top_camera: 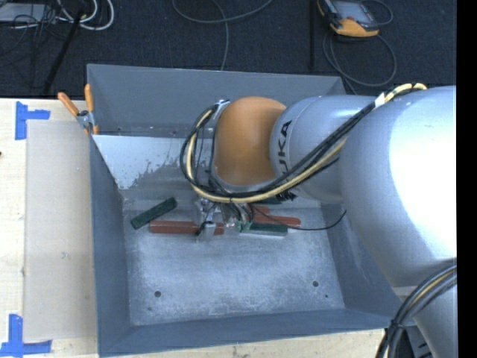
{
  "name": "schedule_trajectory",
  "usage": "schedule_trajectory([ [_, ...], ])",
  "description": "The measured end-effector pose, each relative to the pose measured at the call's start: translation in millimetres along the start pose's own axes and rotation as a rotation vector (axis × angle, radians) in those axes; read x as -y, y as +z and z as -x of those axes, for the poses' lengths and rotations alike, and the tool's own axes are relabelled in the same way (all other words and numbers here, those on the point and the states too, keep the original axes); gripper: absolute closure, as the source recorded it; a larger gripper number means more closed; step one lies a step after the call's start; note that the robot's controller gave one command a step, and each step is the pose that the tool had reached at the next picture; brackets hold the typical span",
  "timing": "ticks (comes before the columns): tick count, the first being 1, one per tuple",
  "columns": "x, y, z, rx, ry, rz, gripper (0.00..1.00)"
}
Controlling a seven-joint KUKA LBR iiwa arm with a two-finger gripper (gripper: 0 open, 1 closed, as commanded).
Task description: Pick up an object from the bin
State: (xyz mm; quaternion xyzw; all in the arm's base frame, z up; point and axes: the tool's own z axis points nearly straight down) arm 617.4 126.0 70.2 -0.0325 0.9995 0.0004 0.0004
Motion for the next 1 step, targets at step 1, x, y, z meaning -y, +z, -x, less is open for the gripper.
schedule_trajectory([
  [1, -18.4, -152.2, -15.2, 0.008, -0.201, 0.001, 1.0],
])
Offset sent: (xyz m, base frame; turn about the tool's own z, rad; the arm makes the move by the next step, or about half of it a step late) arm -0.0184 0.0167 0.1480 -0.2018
